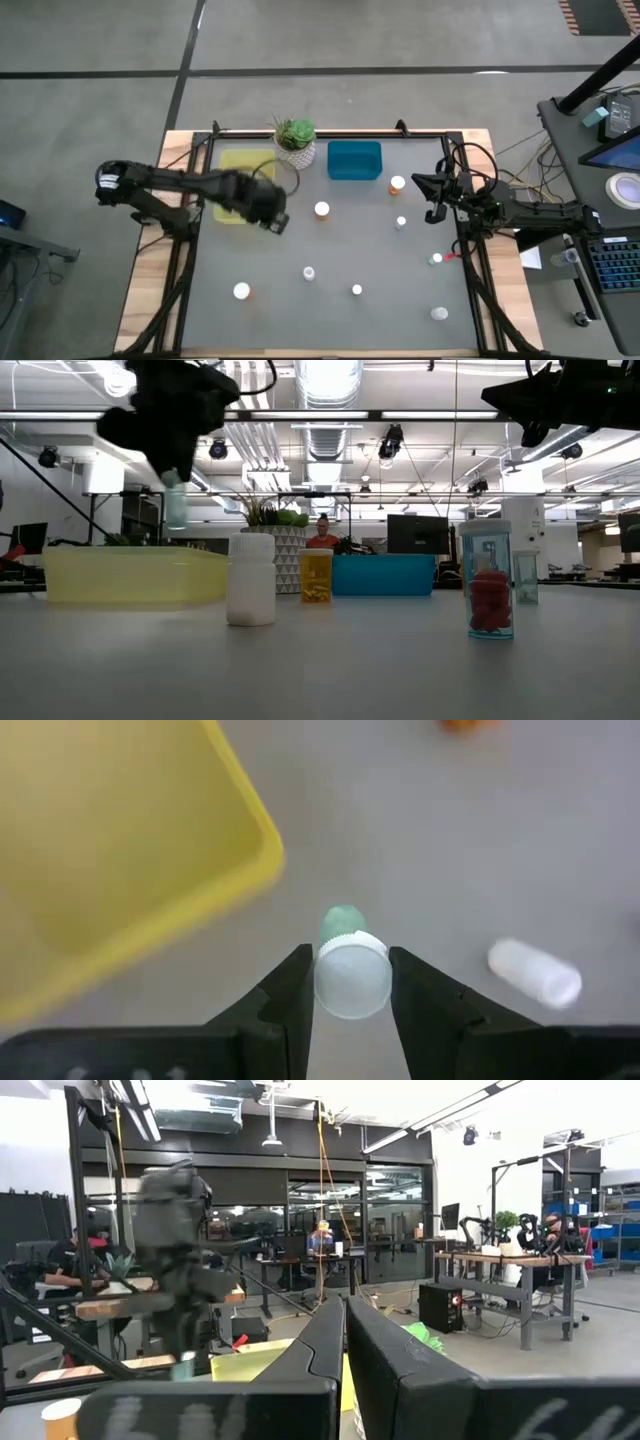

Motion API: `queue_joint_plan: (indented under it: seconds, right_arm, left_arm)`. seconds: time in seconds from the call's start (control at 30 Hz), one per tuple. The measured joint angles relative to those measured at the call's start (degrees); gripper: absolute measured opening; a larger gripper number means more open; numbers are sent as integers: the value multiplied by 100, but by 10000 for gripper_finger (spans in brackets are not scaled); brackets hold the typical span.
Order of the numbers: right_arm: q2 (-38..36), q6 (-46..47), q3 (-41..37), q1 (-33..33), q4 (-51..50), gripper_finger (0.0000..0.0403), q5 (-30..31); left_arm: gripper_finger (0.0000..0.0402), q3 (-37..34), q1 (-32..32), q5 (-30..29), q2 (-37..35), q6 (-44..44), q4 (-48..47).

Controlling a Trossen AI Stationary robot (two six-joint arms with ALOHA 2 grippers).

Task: Pick and place medicine bottles into bin by pill shape (circle, oval)
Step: Put the blue tablet bottle into the yellow bin

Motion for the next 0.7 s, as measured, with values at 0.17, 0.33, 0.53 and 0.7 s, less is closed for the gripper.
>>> queue_joint_plan:
  seconds: [0.17, 0.33, 0.53, 0.7]
  right_arm:
    - [0, 0, 0, 0, -23, 9, 0]
    - [0, 24, 0, 2, -105, 9, -2]
    - [0, 39, 0, 1, -138, 9, -2]
    - [0, 39, 0, 0, -138, 9, -2]
  left_arm:
    - [94, 115, 1192, -11, -9, 1498, -288]
    - [93, 104, 2381, -13, -9, 2713, -335]
    - [93, 71, 3698, -8, -9, 3693, -319]
    - [93, -78, 4530, -1, 0, 4222, -221]
